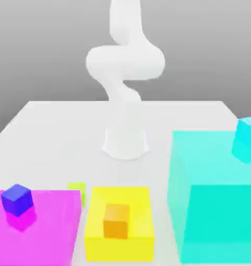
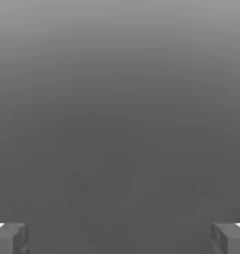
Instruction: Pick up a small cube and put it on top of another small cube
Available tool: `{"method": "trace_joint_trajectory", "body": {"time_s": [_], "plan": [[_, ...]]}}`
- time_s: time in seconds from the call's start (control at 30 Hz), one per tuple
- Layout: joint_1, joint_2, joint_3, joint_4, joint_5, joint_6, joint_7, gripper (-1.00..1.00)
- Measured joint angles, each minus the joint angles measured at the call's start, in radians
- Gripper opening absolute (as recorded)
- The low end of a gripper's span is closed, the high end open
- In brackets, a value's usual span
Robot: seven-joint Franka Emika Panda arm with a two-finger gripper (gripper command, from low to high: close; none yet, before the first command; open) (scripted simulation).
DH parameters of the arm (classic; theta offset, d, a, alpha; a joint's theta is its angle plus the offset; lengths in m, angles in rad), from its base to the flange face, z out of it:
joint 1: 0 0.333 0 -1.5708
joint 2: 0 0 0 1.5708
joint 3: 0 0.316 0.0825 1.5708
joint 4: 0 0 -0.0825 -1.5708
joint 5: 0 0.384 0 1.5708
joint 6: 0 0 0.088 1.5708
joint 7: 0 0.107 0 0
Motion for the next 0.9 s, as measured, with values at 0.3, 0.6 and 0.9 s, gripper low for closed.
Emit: {"method": "trace_joint_trajectory", "body": {"time_s": [0.3,0.6,0.9], "plan": [[-0.086,0.267,-0.105,-0.28,-0.114,0.226,-0.137,0.0],[-0.154,0.622,-0.291,-0.586,-0.093,0.523,-0.413,0.0],[-0.297,0.897,-0.086,-0.568,0.204,0.742,-0.643,0.0]]}}
